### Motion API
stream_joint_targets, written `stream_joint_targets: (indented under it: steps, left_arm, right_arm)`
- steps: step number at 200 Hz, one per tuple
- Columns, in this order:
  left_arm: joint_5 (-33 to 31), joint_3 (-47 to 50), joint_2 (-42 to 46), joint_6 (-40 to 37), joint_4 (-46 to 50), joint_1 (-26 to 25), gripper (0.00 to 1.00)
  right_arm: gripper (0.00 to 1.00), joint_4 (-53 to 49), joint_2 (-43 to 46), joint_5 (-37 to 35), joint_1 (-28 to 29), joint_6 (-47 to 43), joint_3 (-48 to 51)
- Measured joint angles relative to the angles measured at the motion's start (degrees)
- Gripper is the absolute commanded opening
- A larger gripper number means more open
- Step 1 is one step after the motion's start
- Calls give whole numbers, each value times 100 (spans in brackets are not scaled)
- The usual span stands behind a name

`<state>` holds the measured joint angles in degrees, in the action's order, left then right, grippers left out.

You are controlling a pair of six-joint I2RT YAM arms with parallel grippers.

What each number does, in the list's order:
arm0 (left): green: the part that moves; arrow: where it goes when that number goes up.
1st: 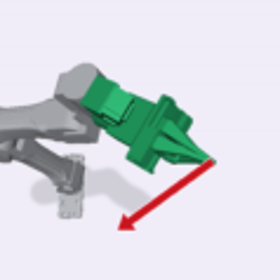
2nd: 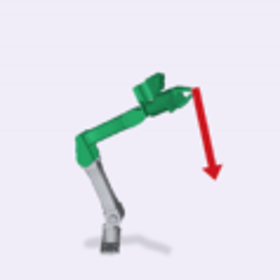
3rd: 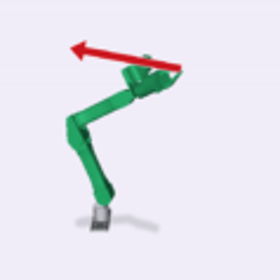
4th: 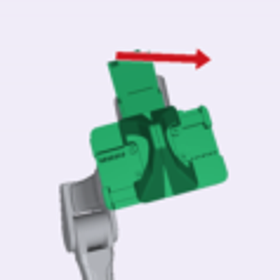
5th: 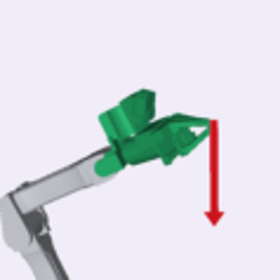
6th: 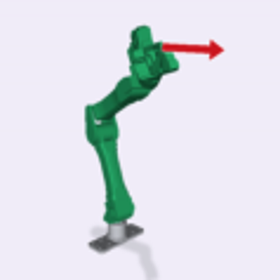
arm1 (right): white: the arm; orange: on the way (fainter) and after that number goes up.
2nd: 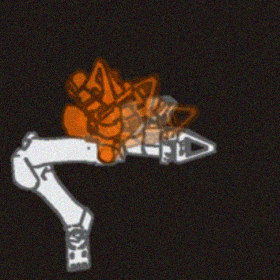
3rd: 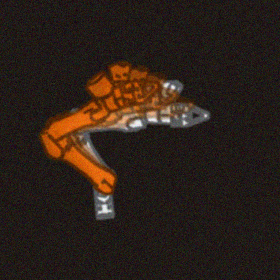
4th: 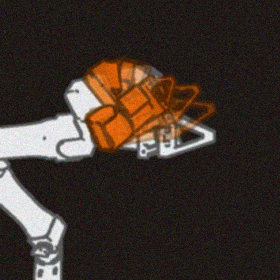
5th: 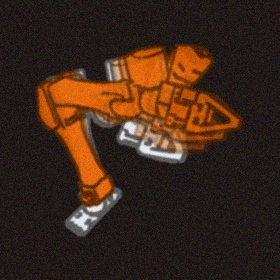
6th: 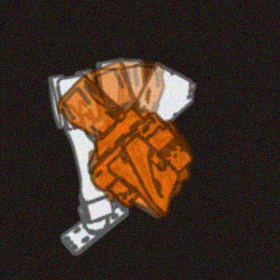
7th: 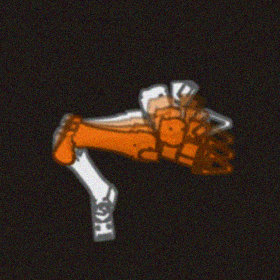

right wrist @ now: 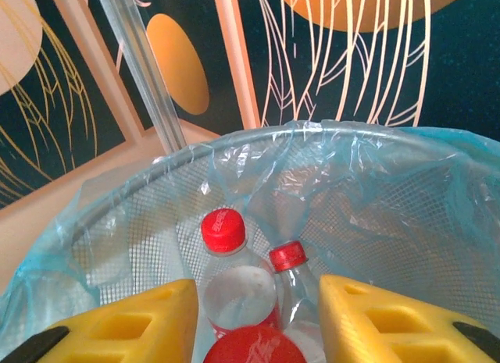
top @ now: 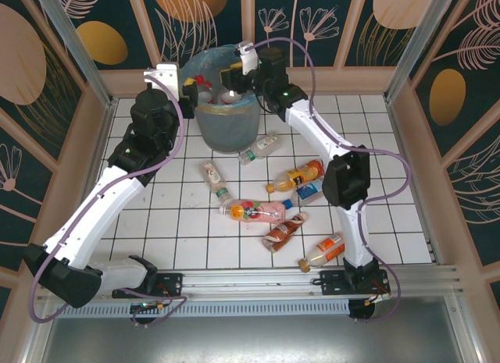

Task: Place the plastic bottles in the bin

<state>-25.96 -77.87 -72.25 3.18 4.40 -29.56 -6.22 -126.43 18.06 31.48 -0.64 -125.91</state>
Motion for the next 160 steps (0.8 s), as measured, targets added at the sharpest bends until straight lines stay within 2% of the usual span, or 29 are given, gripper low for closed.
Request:
stream_joint_targets:
  steps: [10,27,54,83,130,160]
  left_arm:
    - [0,11,0,0,-17,0,59]
    - [15,37,0,0,-37,0,59]
    - [20,76,0,0,-37,0,59]
    - [39,103,0,0,-74,4,59]
    - [61,160,0,0,-120,4,59]
    - [87,175,0,0,-120,4,59]
  right_arm:
    - [63,-149,-90,-20,4,118,-166]
    - [62,-317,-170,-46,11,195,-356]
    - [50,-417,-173,-44,20,411,-529]
    - [42,-435,-179,-55,37,562,-824]
    - [13,-396,-210,-98,85,702,-1121]
    - [8,-588,-417,-57,87,732,-1145]
